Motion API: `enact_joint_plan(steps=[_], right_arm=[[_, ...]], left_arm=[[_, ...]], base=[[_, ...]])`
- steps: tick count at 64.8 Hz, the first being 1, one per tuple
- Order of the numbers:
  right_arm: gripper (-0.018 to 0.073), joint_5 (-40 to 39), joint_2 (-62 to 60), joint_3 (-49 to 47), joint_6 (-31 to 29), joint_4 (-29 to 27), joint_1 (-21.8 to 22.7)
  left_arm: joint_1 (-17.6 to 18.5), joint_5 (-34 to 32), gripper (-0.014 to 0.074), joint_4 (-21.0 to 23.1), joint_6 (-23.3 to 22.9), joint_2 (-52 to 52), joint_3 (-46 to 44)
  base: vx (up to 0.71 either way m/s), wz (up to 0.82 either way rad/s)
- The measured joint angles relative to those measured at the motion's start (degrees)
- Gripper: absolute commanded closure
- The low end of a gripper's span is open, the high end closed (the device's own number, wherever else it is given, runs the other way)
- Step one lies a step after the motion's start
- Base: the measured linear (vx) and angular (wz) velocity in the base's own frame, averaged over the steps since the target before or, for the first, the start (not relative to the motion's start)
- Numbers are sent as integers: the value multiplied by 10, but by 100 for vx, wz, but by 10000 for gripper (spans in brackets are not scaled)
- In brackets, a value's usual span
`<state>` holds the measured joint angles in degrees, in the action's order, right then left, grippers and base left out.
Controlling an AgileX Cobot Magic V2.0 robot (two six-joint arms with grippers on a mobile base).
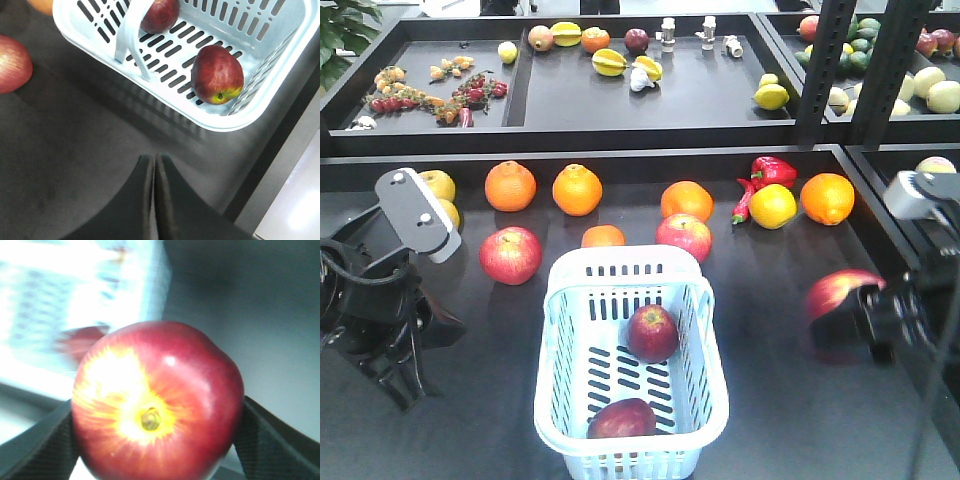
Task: Pick three apples into basket with both arms
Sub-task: 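Carry the apple into the basket and open the right gripper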
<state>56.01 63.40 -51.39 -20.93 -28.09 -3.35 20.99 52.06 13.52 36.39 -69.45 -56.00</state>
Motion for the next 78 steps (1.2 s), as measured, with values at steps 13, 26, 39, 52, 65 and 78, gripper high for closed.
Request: enact_joint_plan(steps=[13, 26, 39, 52, 65, 78], right_arm=[[191, 13, -43, 13, -81, -124, -52], [214, -63, 4, 13, -68, -132, -170], [215, -181, 103, 13, -21, -92, -268], [214, -254, 204, 13, 6, -71, -291], [126, -275, 261, 5, -1, -71, -291], [-25, -272, 281, -23, -10, -73, -291]], left_arm=[[0, 0, 603, 0, 0, 0, 0], [0, 0, 603, 0, 0, 0, 0], [0, 0, 603, 0, 0, 0, 0], [0, 0, 603, 0, 0, 0, 0], [0, 0, 603, 0, 0, 0, 0], [0, 0, 603, 0, 0, 0, 0]], base=[[0, 0], [0, 0], [0, 0], [0, 0], [0, 0], [0, 0]])
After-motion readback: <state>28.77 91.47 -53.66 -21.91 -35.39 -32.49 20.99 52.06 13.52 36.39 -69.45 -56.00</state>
